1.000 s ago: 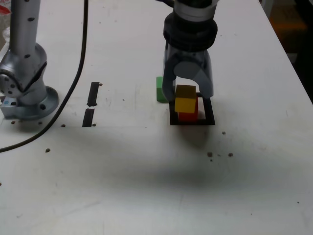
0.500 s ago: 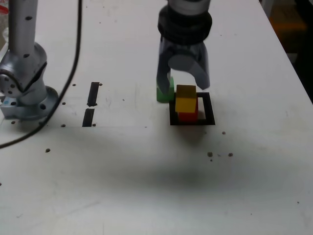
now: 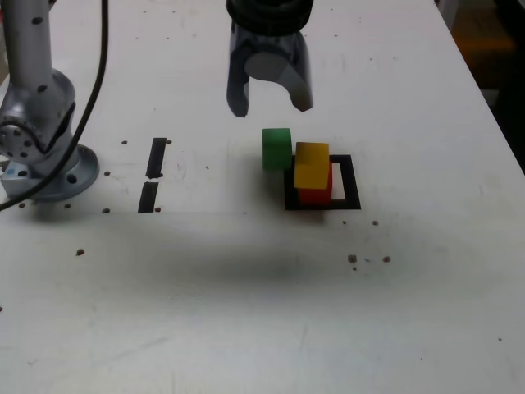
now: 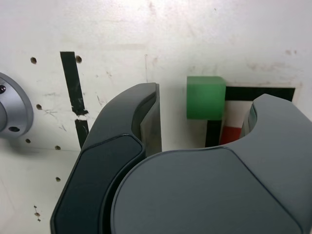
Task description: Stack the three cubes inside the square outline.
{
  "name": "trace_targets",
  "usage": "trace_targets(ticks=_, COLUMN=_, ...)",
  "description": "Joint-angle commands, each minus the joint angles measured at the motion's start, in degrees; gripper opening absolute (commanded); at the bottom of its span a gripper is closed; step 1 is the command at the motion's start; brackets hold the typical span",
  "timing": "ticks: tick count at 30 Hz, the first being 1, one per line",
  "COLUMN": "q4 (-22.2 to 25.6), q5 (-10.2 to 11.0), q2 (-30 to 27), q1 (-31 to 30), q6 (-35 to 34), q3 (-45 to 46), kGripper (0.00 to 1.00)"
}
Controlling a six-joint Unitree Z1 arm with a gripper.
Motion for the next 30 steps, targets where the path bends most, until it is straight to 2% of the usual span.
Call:
trace_targets(ticks=1, q4=-0.1, q5=0.0, q2=-0.2, q1=0.5, q6=0.3, q3=0.4, kGripper=0.71)
trace_targets(ticks=12, q4=-1.5, q5=-0.1, q2=1.1, q1=2.3, q6=1.2, q3=2.0, kGripper=0.71)
trace_targets(ticks=24, q4=-5.9, q5=-2.5, q2=5.9, q1=4.4, q6=3.2, q3=3.7, kGripper=0.72)
trace_targets(ticks=30, q4=-7.4, q5=-2.9, q2=7.0, q1=4.8, q6=3.8, q3=4.0, kGripper=0.81)
